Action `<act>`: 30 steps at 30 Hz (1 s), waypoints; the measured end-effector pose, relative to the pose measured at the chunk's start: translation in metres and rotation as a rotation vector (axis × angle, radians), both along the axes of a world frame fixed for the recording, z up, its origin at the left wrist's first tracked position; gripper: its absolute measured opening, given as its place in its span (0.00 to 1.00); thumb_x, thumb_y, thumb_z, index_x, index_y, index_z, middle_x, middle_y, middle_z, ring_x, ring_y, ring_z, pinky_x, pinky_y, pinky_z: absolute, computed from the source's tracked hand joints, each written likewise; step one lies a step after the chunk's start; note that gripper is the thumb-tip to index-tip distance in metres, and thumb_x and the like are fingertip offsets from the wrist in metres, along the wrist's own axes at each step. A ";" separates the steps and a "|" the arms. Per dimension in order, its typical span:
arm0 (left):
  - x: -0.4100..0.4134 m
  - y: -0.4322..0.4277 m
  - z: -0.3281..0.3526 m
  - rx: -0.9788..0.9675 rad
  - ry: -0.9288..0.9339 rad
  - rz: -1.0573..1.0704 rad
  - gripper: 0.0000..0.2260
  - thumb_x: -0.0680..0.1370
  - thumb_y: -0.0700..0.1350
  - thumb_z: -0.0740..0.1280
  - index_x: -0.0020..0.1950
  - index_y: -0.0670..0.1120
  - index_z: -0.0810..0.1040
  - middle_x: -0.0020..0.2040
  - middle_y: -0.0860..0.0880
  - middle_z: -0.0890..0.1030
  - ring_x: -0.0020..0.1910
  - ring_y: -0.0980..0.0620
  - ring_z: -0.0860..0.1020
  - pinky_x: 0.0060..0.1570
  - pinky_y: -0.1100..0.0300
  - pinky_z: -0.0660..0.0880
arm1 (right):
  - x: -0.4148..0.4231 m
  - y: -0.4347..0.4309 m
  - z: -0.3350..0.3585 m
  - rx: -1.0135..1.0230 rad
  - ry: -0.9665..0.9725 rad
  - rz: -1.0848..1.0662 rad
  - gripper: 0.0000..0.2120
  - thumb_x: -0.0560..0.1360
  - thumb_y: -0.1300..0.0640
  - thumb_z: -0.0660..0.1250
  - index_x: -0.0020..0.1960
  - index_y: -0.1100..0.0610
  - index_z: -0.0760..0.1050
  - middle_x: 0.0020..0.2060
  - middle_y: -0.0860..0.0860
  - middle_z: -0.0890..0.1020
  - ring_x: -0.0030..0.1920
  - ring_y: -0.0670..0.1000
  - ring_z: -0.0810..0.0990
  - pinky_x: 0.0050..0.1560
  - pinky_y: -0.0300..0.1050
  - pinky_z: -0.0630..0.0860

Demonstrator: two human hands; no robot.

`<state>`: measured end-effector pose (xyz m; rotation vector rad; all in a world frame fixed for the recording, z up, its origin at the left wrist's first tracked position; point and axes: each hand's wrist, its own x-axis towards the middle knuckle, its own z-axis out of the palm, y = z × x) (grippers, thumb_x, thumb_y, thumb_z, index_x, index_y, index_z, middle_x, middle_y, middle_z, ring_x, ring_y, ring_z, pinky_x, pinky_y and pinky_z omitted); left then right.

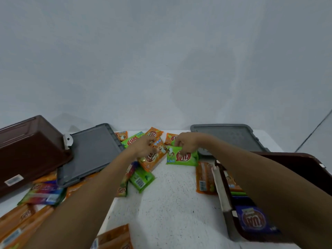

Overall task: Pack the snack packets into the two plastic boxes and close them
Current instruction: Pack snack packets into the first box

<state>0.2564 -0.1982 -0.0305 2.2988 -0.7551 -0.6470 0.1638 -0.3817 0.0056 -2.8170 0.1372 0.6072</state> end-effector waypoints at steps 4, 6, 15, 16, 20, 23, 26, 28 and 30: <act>-0.015 0.007 0.034 -0.096 0.142 -0.021 0.29 0.77 0.43 0.70 0.76 0.44 0.64 0.76 0.43 0.64 0.75 0.45 0.63 0.69 0.54 0.64 | -0.028 -0.019 0.030 0.486 0.060 -0.218 0.12 0.76 0.63 0.67 0.58 0.62 0.78 0.54 0.59 0.83 0.51 0.57 0.83 0.55 0.53 0.78; -0.026 0.005 0.050 -0.116 0.176 -0.064 0.22 0.77 0.44 0.70 0.71 0.46 0.71 0.71 0.42 0.72 0.69 0.45 0.72 0.67 0.52 0.70 | -0.051 -0.031 0.047 0.654 0.006 -0.271 0.09 0.75 0.67 0.65 0.55 0.62 0.78 0.49 0.61 0.83 0.45 0.56 0.82 0.48 0.49 0.80; -0.111 -0.077 0.100 -0.166 0.182 -0.269 0.07 0.78 0.42 0.67 0.55 0.47 0.74 0.48 0.44 0.84 0.40 0.49 0.83 0.40 0.54 0.80 | -0.181 -0.110 0.076 0.666 -0.091 -0.288 0.10 0.77 0.64 0.67 0.58 0.64 0.78 0.49 0.63 0.84 0.45 0.55 0.82 0.45 0.45 0.78; -0.120 -0.086 0.104 -0.163 0.168 -0.296 0.07 0.78 0.42 0.67 0.55 0.46 0.74 0.46 0.46 0.84 0.39 0.51 0.83 0.38 0.57 0.80 | -0.194 -0.122 0.071 0.650 -0.072 -0.294 0.11 0.77 0.63 0.67 0.58 0.64 0.78 0.50 0.62 0.84 0.45 0.56 0.82 0.47 0.47 0.79; -0.155 -0.116 0.109 -0.150 0.116 -0.424 0.10 0.77 0.43 0.70 0.57 0.48 0.76 0.51 0.45 0.84 0.45 0.49 0.83 0.46 0.53 0.79 | -0.235 -0.159 0.049 0.526 -0.035 -0.278 0.09 0.76 0.61 0.70 0.56 0.60 0.79 0.48 0.57 0.86 0.48 0.56 0.85 0.49 0.50 0.82; -0.180 -0.140 0.097 -0.078 0.111 -0.499 0.11 0.77 0.43 0.70 0.58 0.49 0.76 0.53 0.44 0.84 0.48 0.49 0.83 0.49 0.52 0.79 | -0.251 -0.174 0.034 0.346 -0.066 -0.259 0.09 0.76 0.62 0.69 0.57 0.59 0.79 0.48 0.56 0.86 0.47 0.55 0.85 0.47 0.47 0.82; -0.197 -0.161 0.077 0.019 0.068 -0.542 0.10 0.78 0.42 0.69 0.58 0.48 0.76 0.50 0.45 0.84 0.46 0.50 0.83 0.47 0.53 0.78 | -0.259 -0.182 0.023 0.161 -0.099 -0.230 0.11 0.76 0.60 0.69 0.58 0.58 0.79 0.50 0.54 0.85 0.48 0.52 0.84 0.50 0.48 0.81; -0.201 -0.169 0.062 0.048 0.045 -0.529 0.10 0.78 0.41 0.69 0.58 0.48 0.76 0.48 0.47 0.84 0.44 0.51 0.82 0.44 0.55 0.78 | -0.259 -0.184 0.018 0.069 -0.116 -0.192 0.12 0.75 0.58 0.69 0.59 0.55 0.78 0.53 0.52 0.84 0.49 0.51 0.82 0.51 0.48 0.79; -0.204 -0.173 0.050 0.079 -0.008 -0.520 0.11 0.78 0.41 0.68 0.60 0.47 0.76 0.48 0.48 0.83 0.45 0.51 0.82 0.43 0.56 0.78 | -0.259 -0.184 0.014 0.034 -0.138 -0.168 0.14 0.75 0.56 0.69 0.61 0.52 0.78 0.55 0.51 0.83 0.51 0.50 0.80 0.50 0.45 0.77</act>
